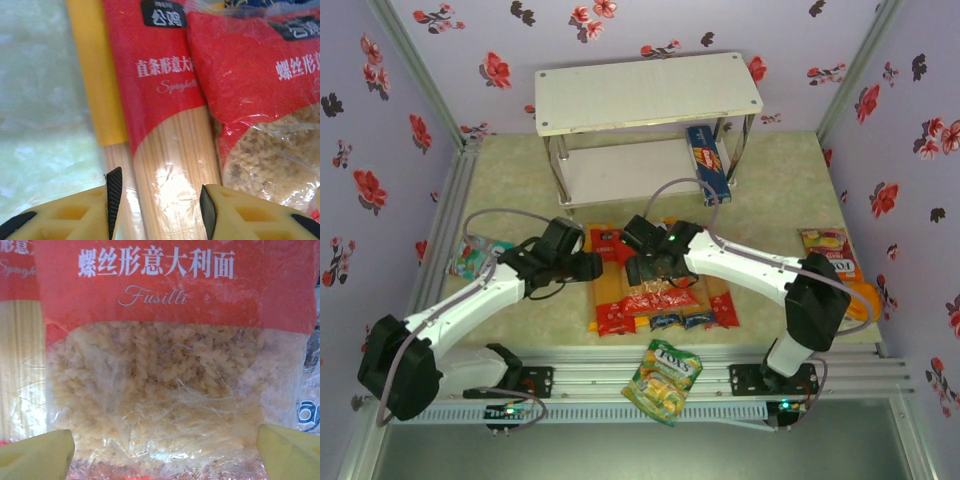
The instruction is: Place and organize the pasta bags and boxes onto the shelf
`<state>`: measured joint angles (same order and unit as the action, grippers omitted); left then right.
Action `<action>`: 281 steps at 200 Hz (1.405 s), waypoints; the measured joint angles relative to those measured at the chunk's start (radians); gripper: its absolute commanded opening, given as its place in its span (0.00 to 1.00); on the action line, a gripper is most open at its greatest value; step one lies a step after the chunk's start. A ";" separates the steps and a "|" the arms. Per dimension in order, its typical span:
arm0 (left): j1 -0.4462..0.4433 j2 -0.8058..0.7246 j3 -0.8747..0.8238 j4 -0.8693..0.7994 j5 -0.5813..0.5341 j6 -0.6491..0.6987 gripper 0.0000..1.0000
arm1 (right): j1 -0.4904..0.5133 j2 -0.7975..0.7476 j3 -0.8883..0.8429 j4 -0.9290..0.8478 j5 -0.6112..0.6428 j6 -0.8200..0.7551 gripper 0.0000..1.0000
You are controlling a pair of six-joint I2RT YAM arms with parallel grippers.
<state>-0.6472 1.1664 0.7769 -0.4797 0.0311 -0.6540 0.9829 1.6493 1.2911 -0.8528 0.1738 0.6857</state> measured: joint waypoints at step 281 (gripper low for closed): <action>0.151 -0.105 -0.059 0.027 0.060 -0.002 0.46 | 0.005 0.080 0.083 -0.040 0.002 -0.051 0.00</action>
<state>-0.4961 1.0615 0.7177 -0.4522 0.0914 -0.6559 0.9882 1.7294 1.3739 -0.8932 0.1757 0.6342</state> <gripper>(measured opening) 0.459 0.101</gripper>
